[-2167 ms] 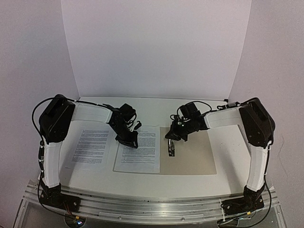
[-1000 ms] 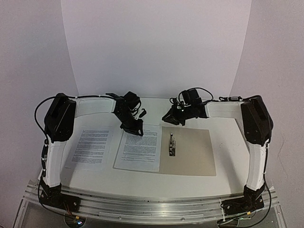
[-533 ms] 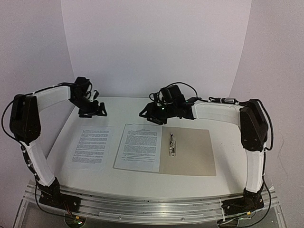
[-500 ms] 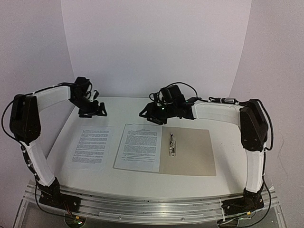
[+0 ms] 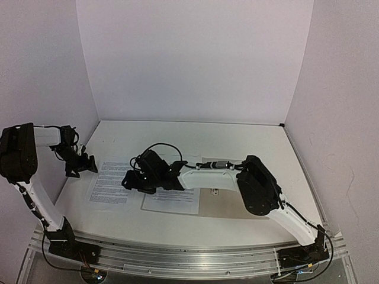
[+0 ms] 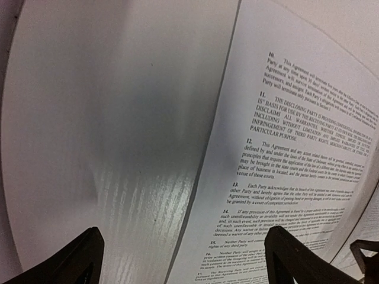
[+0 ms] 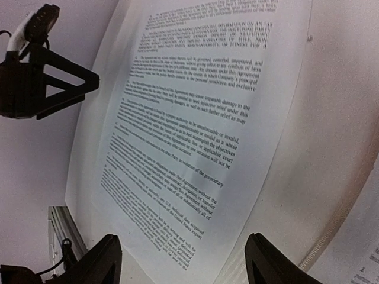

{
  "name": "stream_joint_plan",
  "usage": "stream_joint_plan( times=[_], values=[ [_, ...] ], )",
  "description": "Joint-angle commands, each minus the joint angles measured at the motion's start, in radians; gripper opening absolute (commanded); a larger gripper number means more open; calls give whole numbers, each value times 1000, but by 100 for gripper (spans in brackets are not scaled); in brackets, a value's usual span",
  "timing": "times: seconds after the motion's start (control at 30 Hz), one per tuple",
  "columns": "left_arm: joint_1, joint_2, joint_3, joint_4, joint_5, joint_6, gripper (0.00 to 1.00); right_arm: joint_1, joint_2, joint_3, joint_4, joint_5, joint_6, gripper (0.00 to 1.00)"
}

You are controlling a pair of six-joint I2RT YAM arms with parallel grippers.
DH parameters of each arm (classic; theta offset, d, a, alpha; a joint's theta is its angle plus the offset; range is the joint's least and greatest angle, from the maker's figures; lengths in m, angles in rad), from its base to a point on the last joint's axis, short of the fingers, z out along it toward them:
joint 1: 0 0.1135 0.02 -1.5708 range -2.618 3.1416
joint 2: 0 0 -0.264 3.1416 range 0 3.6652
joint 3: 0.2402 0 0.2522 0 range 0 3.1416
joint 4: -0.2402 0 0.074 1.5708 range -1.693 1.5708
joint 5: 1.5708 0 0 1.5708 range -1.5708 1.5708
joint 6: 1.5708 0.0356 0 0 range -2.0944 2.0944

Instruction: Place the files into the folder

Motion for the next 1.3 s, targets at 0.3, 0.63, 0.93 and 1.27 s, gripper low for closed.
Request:
stream_joint_plan(
  times=[0.3, 0.63, 0.93, 1.27],
  values=[
    [-13, 56, -54, 108, 188, 53, 83, 3, 109, 122, -69, 146, 55, 72],
    [-40, 102, -38, 109, 289, 51, 70, -10, 250, 251, -68, 35, 108, 72],
    [-40, 63, -14, 97, 363, 51, 46, -26, 239, 229, -30, 15, 119, 71],
    [-43, 101, -32, 113, 328, 22, 45, -31, 259, 218, 58, -69, 178, 31]
  ],
)
